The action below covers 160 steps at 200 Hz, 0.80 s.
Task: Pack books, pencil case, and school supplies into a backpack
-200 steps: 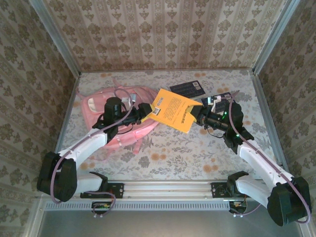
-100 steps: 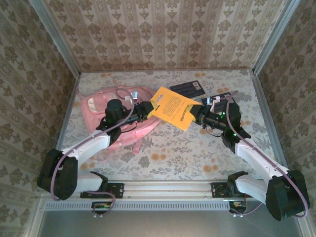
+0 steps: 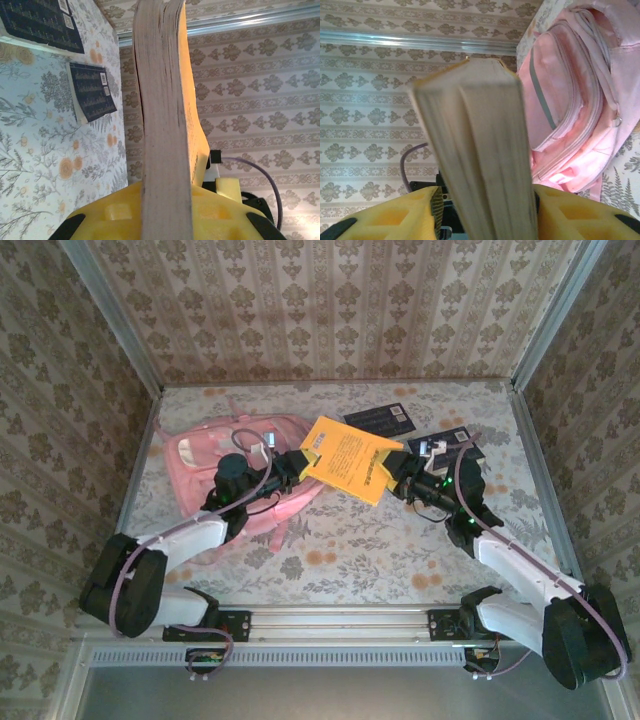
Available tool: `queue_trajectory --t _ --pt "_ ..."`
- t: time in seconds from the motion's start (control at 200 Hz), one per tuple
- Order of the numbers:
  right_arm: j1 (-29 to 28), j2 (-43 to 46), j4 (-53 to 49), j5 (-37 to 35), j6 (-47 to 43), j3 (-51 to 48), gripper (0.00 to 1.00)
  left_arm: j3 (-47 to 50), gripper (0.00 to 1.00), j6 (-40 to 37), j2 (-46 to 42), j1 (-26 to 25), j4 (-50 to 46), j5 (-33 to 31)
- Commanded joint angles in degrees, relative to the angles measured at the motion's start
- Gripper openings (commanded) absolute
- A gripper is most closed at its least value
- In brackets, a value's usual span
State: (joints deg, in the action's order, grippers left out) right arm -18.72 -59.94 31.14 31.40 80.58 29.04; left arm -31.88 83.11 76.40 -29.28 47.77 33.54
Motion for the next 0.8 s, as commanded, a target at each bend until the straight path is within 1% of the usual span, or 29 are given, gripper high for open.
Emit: queue_trajectory --t 0.0,0.125,0.18,0.25,0.3,0.345,0.395,0.42,0.44,0.515,0.58,0.665,0.74,0.795 --pt "-2.43 1.11 7.33 -0.37 1.04 0.53 0.46 -0.06 0.00 2.14 1.24 -0.07 8.18 -3.88" --pt "-2.99 -0.97 8.41 -0.72 0.68 0.72 0.41 -0.20 0.00 2.09 1.60 -0.51 8.05 -3.52" --pt "-2.99 -1.40 8.12 -0.87 0.18 1.01 0.36 -0.07 0.00 1.92 1.45 -0.61 7.83 -3.32" --pt "-2.77 -0.95 5.60 -1.48 -1.56 1.60 0.23 -0.03 0.00 1.27 1.22 -0.61 6.96 -3.09" --pt "-2.42 0.38 1.78 -2.38 -3.38 2.34 0.10 -0.19 0.00 0.16 0.67 -0.54 5.18 -2.74" --pt "-1.70 2.01 -2.67 -3.42 -5.76 3.07 0.01 -0.69 0.10 -1.40 -0.10 -0.44 2.52 -2.16" --pt "-0.80 4.15 -8.05 -4.48 -8.78 4.03 0.00 -1.26 0.25 -4.20 -1.43 -0.19 -2.82 -2.06" --pt "-0.37 5.31 -10.94 -5.08 -10.42 4.49 0.00 -1.69 0.34 -5.94 -2.39 0.03 -6.68 -2.10" --pt "0.06 6.19 -13.42 -5.67 -11.77 4.93 0.00 -2.09 0.39 -7.58 -3.27 0.20 -10.28 -2.32" --pt "1.75 8.72 -20.47 -6.88 -16.20 6.11 0.00 -4.84 0.51 -15.14 -6.69 1.11 -24.18 -4.78" --pt "3.75 9.47 -24.23 -6.57 -18.07 6.48 0.00 -9.80 0.54 -23.41 -8.50 1.88 -38.52 -7.44" --pt "6.05 9.58 -25.58 -5.64 -18.72 5.83 0.00 -17.18 0.56 -33.08 -8.18 2.44 -51.00 -10.98" --pt "7.48 9.71 -26.52 -5.60 -19.67 5.36 0.00 -22.44 0.58 -38.23 -6.37 2.78 -58.26 -15.22" --pt "8.37 10.01 -27.86 -6.02 -21.26 5.46 0.00 -25.91 0.61 -38.84 -4.27 2.73 -62.79 -19.23"
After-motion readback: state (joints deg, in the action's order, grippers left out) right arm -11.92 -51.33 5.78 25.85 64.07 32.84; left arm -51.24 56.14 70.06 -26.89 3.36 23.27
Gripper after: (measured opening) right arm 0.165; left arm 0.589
